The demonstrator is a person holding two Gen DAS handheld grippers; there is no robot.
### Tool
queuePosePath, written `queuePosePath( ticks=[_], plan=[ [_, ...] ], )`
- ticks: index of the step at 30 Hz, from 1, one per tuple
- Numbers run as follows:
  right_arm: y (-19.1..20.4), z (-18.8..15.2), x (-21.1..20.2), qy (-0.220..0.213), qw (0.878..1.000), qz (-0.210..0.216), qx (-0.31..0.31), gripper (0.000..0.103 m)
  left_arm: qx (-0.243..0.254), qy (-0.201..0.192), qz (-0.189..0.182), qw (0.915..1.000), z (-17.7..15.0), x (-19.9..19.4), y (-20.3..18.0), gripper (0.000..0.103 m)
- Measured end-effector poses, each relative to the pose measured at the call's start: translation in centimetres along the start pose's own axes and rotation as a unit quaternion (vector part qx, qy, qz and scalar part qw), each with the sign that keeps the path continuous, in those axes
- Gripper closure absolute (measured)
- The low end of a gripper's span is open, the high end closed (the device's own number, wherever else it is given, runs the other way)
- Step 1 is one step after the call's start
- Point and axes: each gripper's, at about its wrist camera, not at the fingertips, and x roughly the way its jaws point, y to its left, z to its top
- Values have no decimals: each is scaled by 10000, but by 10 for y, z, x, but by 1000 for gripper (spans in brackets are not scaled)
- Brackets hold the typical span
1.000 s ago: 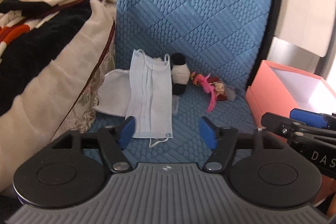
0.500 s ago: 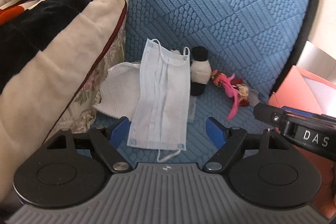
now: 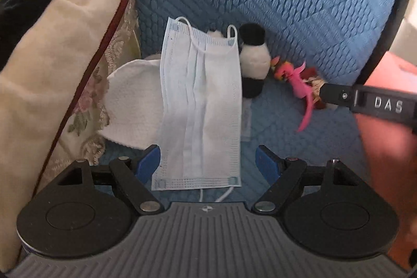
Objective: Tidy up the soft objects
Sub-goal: 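Grasp the white face mask with the left tool while the right tool grasps the red-white candy packet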
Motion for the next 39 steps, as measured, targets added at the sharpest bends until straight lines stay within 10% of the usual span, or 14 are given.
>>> queuePosePath(
  ticks=[16, 33, 39],
  plan=[
    [-21, 20, 46, 146, 9993, -345, 9, 63, -162, 423, 201, 9988, 9, 32, 9, 20],
    [-7, 1, 80, 619, 9970, -303, -339, 57, -306, 286, 192, 9989, 11, 25, 15, 20],
    [5, -6, 84, 540, 9961, -475, -502, 72, -308, 191, 166, 9992, 11, 21, 15, 23]
  ],
)
